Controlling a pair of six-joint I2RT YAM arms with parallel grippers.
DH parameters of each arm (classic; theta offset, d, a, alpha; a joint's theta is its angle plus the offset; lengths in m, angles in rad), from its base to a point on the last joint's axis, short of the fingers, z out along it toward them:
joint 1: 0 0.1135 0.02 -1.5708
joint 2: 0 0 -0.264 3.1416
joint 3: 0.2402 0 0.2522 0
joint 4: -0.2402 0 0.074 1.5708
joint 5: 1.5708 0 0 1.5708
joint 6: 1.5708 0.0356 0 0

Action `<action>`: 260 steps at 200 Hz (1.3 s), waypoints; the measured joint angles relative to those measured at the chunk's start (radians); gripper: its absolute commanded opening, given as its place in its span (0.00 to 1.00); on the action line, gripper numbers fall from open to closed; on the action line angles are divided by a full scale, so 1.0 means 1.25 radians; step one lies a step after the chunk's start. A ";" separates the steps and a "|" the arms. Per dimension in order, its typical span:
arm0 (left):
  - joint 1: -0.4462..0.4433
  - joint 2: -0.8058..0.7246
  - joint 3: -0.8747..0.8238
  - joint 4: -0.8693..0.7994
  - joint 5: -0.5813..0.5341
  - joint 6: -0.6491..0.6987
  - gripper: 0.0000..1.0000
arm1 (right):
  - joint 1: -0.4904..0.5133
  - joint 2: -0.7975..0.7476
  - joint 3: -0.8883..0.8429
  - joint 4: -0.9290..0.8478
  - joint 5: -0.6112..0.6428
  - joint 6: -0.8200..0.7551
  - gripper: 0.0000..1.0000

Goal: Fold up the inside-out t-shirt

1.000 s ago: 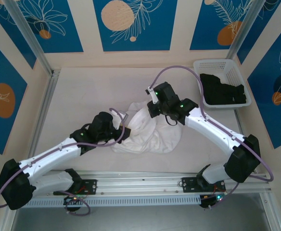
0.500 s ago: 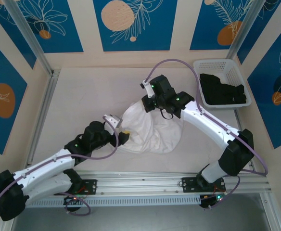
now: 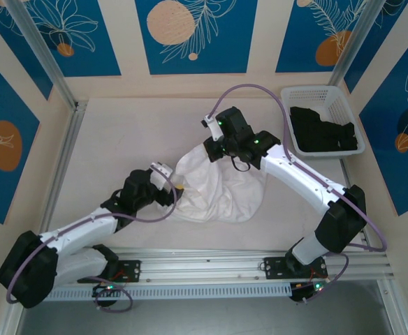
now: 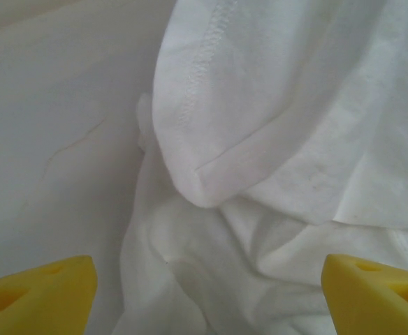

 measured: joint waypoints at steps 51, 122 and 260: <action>0.059 0.133 0.063 0.051 0.170 -0.020 0.83 | 0.000 0.000 0.000 0.000 -0.006 0.000 0.00; 0.100 0.265 0.137 0.109 0.280 -0.031 0.72 | 0.000 0.000 0.000 0.000 -0.018 -0.003 0.00; 0.155 0.291 0.146 0.163 0.433 -0.083 0.00 | -0.001 -0.002 0.000 -0.002 -0.018 -0.006 0.00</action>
